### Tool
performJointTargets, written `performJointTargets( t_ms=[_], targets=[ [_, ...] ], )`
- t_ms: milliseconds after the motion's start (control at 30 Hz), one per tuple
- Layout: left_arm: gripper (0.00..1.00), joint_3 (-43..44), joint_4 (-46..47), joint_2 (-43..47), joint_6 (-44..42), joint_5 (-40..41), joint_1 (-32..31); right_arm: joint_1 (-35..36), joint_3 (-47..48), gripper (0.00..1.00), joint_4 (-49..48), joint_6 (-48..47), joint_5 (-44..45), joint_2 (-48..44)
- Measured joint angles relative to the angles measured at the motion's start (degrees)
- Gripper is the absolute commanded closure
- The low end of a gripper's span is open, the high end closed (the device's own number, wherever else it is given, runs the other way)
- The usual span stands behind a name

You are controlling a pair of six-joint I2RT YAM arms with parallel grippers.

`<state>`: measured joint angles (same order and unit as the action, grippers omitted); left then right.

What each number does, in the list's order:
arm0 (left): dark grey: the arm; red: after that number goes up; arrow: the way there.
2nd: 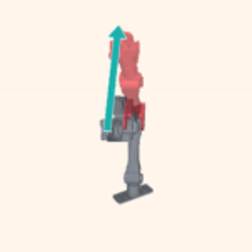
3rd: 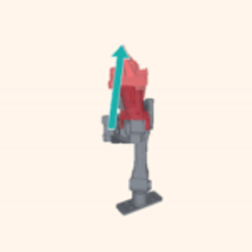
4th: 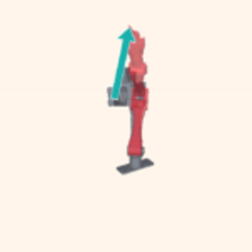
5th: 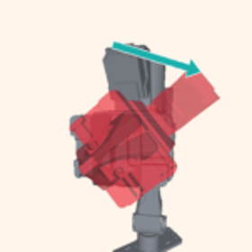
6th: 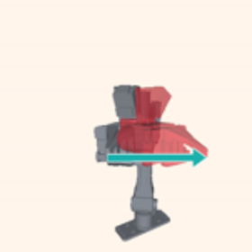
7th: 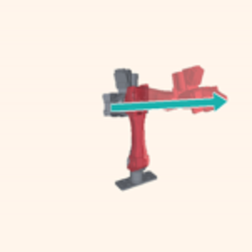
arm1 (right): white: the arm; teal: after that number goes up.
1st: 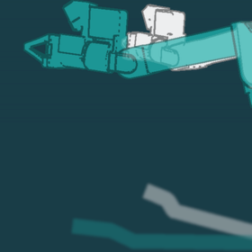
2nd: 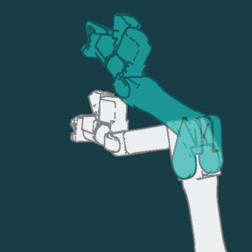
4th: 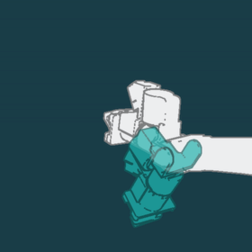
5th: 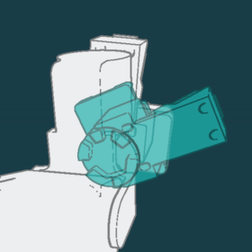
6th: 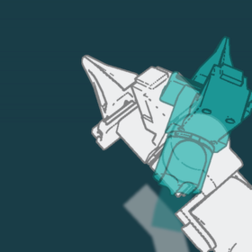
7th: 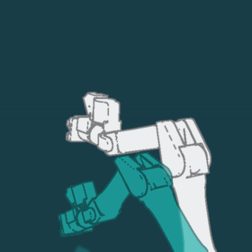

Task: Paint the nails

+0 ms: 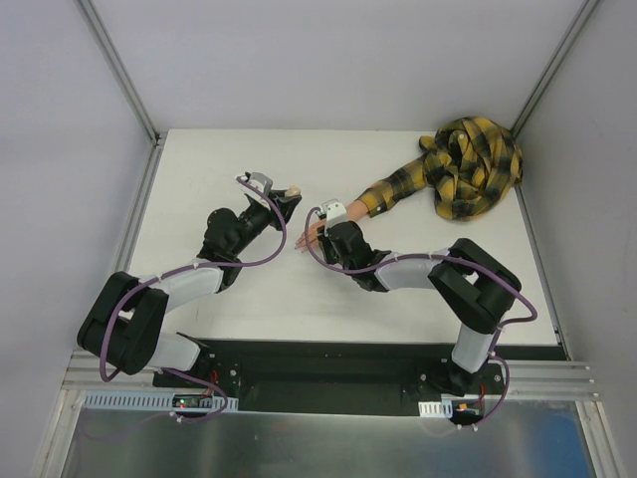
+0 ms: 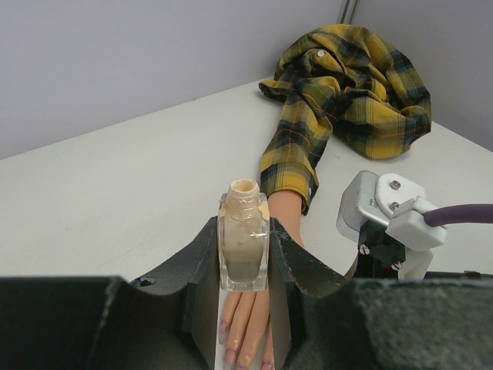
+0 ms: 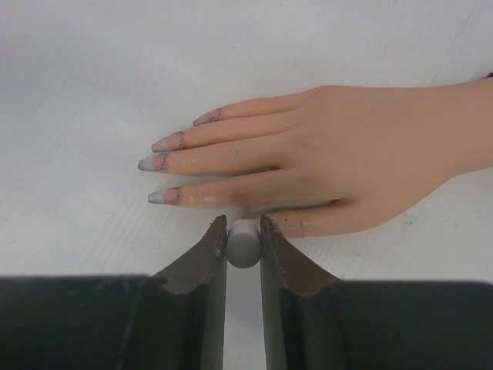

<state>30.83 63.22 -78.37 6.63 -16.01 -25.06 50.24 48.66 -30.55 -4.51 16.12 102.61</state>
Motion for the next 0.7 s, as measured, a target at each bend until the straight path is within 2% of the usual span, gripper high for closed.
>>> performJointTargets(
  t_ms=[700],
  targets=[
    [1.00, 0.00, 0.00, 0.00, -0.02, 0.00, 0.00, -0.98, -1.44, 0.99, -0.35, 0.63, 4.28, -1.01]
  ],
)
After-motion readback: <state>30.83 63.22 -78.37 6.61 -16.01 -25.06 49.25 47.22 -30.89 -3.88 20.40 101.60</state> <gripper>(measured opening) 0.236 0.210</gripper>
